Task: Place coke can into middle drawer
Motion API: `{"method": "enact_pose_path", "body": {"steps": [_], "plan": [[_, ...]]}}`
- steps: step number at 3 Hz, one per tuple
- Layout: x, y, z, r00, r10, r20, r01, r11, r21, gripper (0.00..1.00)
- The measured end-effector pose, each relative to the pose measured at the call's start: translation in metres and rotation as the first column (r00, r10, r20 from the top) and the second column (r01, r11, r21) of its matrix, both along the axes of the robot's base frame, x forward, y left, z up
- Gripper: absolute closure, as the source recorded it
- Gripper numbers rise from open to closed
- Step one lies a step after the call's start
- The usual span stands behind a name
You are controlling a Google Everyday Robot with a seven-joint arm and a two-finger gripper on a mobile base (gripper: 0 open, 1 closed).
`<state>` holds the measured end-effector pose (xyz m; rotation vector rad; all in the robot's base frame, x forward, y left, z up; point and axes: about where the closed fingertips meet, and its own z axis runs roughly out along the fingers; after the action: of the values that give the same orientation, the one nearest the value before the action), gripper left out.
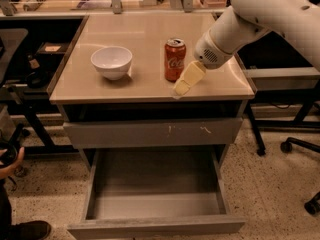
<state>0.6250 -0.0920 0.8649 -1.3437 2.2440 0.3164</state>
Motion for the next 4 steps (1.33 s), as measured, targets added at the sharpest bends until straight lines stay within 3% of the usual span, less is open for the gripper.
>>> {"method": "enact_pose_path", "body": {"steps": [1,2,4], "plan": [[0.043,0.025,0.003,0.9997,-0.007,0.024,0.007,1.0,0.013,0.0],[0.043,0.026,0.004,0.9996,-0.007,0.026,0.007,1.0,0.014,0.0],[0.073,0.053,0.001,0.9943,0.02,0.105,-0.023,0.999,0.025,0.0]]}}
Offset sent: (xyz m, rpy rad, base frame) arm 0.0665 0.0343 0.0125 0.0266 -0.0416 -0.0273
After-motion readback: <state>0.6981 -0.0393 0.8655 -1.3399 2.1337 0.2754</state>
